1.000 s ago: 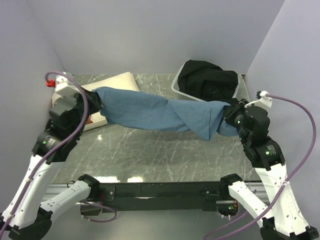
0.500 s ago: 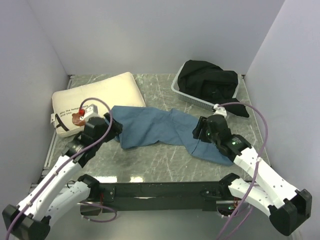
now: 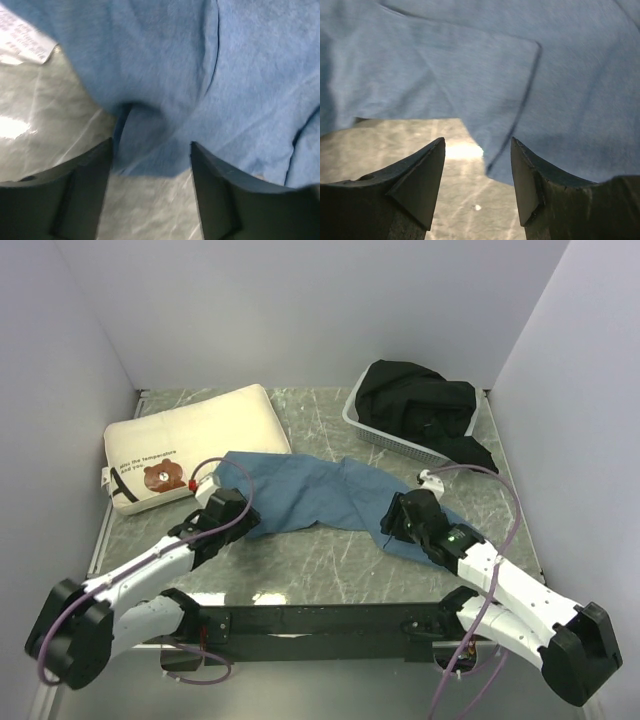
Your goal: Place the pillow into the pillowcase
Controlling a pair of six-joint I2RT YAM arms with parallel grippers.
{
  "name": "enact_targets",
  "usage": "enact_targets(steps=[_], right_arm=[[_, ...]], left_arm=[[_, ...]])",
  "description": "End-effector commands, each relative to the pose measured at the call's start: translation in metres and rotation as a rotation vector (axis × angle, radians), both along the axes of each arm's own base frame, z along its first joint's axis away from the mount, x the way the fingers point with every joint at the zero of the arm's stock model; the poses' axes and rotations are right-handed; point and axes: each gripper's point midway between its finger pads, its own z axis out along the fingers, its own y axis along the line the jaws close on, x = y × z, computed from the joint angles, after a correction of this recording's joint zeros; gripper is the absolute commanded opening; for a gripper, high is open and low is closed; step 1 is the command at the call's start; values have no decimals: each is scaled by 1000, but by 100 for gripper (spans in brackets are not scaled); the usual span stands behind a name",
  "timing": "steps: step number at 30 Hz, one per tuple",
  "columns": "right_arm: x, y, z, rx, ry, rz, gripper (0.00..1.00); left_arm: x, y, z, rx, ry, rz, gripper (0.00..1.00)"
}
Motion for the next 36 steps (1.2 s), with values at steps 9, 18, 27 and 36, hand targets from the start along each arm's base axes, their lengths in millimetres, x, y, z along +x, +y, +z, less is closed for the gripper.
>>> enact_targets(steps=[9,18,27,36], right_arm=[[22,8,-33,-30,42,-66,60],[36,20,-34,-44,74,-54,12],[60,-63,149,-151,-233,-285,0],[55,-151,283,-196,-396,-542,0]], left_arm=[[49,-30,25,-33,-137,-42,9],[55,-24,88,10,-216,-66,1],[63,4,214,96,-385,-59,1],[35,15,351,68,-603,-128,1]])
